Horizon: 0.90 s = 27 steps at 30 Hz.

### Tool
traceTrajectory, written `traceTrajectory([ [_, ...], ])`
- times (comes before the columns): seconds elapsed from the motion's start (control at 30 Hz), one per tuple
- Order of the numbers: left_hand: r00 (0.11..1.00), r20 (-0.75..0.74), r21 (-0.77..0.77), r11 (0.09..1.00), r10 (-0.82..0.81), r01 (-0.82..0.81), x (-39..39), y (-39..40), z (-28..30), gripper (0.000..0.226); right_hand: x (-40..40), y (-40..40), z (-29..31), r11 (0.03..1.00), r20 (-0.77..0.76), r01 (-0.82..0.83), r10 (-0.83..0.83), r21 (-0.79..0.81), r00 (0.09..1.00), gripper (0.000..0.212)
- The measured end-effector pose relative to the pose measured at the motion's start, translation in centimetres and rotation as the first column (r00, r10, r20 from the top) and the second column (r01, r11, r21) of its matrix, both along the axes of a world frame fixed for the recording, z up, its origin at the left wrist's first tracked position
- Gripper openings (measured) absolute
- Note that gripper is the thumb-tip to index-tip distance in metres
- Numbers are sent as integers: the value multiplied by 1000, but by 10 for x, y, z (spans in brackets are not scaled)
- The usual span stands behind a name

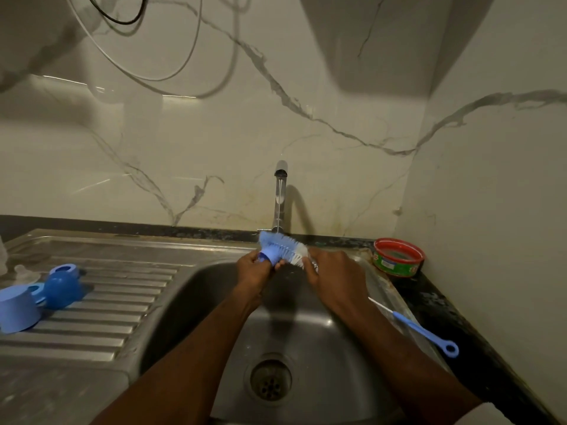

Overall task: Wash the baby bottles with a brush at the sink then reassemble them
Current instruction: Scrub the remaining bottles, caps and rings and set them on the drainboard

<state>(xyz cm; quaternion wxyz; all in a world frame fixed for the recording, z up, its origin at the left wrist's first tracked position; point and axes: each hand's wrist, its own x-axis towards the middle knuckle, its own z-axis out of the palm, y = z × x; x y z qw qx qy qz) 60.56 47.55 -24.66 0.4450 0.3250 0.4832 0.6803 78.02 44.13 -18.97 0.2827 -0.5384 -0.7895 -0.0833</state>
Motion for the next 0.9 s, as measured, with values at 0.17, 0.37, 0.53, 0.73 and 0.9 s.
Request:
traceTrajectory([
  [0.17,994,23,71,992,-105,103,4,2,0,28,4,-2,-1,999,1,-49,49,3,999,34],
  [0.37,999,-49,-9,1000,-16,16,7,10,-3,25,7,5,0,998,-25,55,-55,-13,998,34],
  [0.53,990,-142,-47,999,21,-28,0,10,-3,32,5,0,-5,994,-23,-106,106,-9,994,34],
  [0.73,985,-166,-56,997,45,-55,-1,7,-2,21,4,7,-3,999,-55,35,-36,-34,998,32],
  [0.9,999,17,-86,996,-29,31,4,7,0,34,5,-1,-7,994,-5,-95,94,-58,996,34],
])
